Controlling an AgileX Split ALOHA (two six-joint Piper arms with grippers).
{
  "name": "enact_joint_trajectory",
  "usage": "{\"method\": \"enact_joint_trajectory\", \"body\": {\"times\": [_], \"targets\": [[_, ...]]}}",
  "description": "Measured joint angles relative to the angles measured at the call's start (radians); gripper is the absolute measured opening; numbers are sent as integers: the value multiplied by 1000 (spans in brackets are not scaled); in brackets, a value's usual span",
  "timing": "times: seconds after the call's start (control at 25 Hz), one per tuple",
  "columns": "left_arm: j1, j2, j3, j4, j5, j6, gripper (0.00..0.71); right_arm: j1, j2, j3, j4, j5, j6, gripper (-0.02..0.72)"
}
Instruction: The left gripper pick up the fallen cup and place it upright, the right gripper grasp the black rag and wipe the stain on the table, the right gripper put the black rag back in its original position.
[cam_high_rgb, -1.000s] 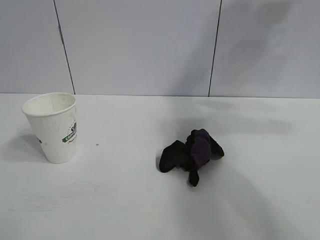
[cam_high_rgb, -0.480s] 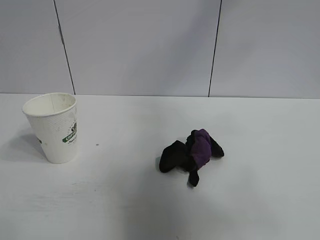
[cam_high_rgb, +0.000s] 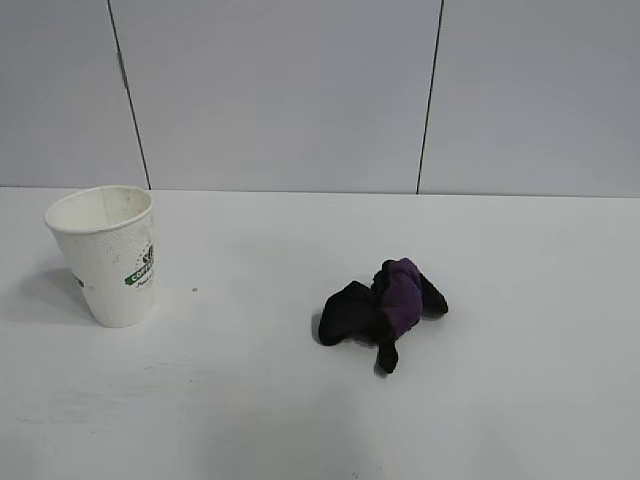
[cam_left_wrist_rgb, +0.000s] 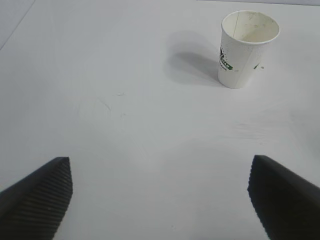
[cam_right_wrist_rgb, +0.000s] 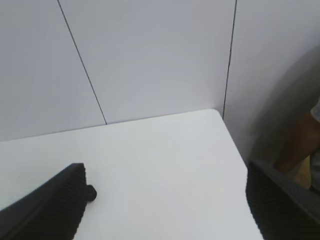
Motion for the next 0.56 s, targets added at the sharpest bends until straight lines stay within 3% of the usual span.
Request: {"method": "enact_joint_trajectory", "body": {"times": [0.24, 0.56], "targets": [[0, 0, 0, 0, 0, 0, 687, 105, 0, 145, -5, -13, 8, 600], [0, 0, 0, 0, 0, 0, 687, 156, 0, 202, -79, -18, 24, 600]]}}
